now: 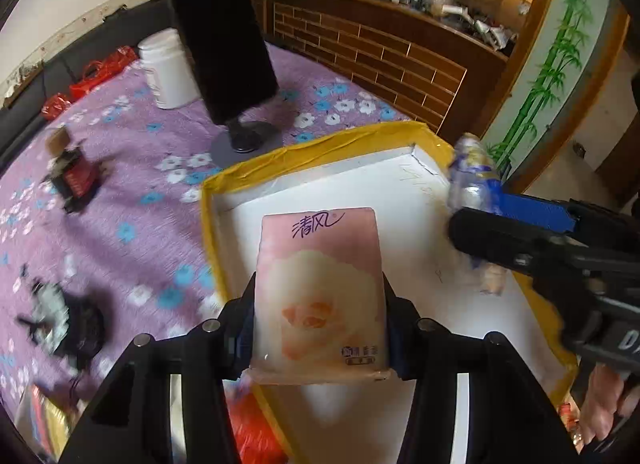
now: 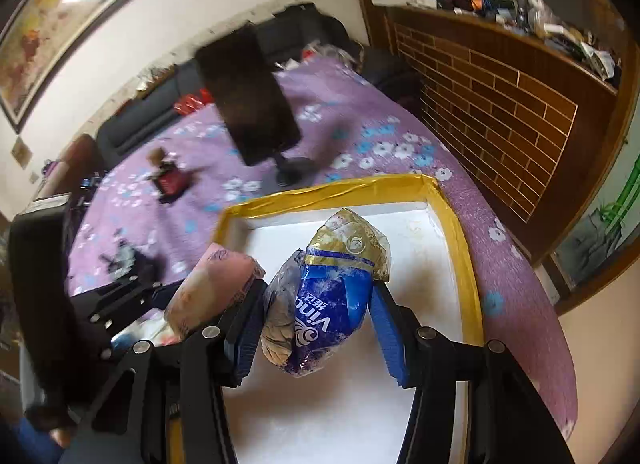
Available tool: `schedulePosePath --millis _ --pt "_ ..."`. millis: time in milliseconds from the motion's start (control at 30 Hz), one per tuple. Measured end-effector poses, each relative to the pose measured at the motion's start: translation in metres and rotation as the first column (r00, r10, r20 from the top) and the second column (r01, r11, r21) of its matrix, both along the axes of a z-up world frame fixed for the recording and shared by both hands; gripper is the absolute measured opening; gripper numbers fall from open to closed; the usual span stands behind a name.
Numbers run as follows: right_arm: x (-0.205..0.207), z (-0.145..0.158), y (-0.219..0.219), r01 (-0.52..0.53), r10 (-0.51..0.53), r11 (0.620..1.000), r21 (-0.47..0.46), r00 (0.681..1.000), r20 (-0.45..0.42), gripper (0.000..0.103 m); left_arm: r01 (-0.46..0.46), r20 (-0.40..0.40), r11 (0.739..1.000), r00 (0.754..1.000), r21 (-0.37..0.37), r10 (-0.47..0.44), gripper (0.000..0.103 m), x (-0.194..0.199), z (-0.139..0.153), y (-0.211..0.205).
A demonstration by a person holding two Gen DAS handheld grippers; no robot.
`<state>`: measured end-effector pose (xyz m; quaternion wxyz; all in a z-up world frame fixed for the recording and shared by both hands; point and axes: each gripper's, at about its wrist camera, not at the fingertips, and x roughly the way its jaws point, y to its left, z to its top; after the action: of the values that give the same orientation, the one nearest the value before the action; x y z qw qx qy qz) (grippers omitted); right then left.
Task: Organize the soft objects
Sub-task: 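Release the pink pack in the tray with left tool while right carries Vinda bag, then lower the blue Vinda bag into the tray and open the right tool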
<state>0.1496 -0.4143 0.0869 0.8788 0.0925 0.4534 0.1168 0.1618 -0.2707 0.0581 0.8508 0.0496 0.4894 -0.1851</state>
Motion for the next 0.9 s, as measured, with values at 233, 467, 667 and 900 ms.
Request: schedulePosePath --millis 233,467,667,900 --pt "0.046 -0.038 -0.008 0.032 -0.035 0.999 -0.038 0.996 -0.083 0.056 -0.045 -0.053 0.999 0.998 0.025 0.046 0.05 0.033 -0.027 -0.013" --pt "0.06 -0.048 -0.016 0.056 -0.058 0.998 -0.02 0.993 -0.104 0.061 -0.04 -0.064 0.999 0.997 0.029 0.042 0.056 0.04 -0.034 -0.019" --pt "0.058 -0.042 -0.021 0.068 -0.067 0.998 0.009 0.994 -0.083 0.067 -0.035 -0.047 0.999 0.998 0.03 0.036 0.073 0.04 -0.029 -0.021" --pt "0.04 -0.027 -0.025 0.082 -0.079 0.995 0.051 0.996 -0.049 0.067 -0.041 -0.04 0.999 0.998 0.002 0.041 0.073 0.029 -0.017 -0.016"
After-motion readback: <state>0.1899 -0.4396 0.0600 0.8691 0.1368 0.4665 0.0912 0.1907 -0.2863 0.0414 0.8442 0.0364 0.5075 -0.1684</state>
